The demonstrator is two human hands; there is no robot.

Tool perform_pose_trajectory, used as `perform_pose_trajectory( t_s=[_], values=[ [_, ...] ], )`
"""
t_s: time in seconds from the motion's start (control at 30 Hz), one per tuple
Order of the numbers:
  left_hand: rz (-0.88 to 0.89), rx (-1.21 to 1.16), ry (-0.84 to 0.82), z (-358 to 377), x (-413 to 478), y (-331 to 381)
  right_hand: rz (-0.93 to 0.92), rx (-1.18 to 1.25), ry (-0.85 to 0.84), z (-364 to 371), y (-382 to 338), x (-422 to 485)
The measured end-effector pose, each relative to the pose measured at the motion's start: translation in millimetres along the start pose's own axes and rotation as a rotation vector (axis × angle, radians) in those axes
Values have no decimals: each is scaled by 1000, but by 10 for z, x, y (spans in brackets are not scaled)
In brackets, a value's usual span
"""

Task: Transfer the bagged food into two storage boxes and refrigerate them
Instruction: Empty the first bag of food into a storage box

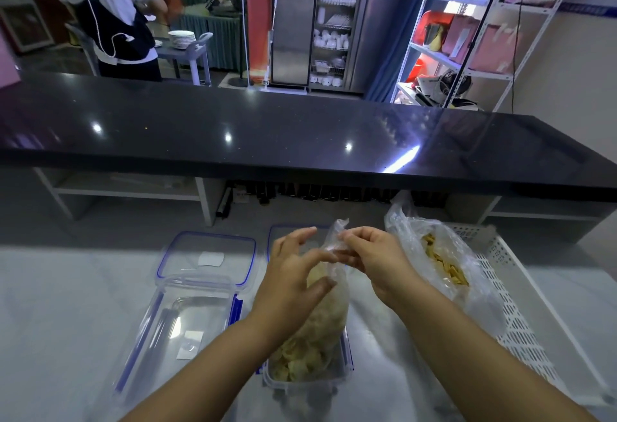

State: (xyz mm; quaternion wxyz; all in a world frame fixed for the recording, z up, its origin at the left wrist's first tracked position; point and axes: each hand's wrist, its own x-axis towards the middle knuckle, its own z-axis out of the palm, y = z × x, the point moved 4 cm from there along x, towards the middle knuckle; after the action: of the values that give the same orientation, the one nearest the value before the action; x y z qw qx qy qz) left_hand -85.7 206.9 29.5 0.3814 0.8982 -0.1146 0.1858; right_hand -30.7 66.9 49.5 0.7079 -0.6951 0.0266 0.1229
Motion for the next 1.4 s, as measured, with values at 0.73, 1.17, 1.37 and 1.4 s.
perform_pose_trajectory(
  t_s=[0.73,1.17,1.37,1.4],
  values=[
    [-233,-432,-70,-220,308,-153,-41,-228,-80,134,458,-125],
    [-735,-473,-169,167,-304,-779,-276,-791,-54,332,1005,-215],
    [-764,-566,-156,132,-332,-903,-339,-999,-93,356,1165,-364],
    [-774,-585,-153,129,-340,-919,-354,-1031,-107,360,1178,-391]
  ],
)
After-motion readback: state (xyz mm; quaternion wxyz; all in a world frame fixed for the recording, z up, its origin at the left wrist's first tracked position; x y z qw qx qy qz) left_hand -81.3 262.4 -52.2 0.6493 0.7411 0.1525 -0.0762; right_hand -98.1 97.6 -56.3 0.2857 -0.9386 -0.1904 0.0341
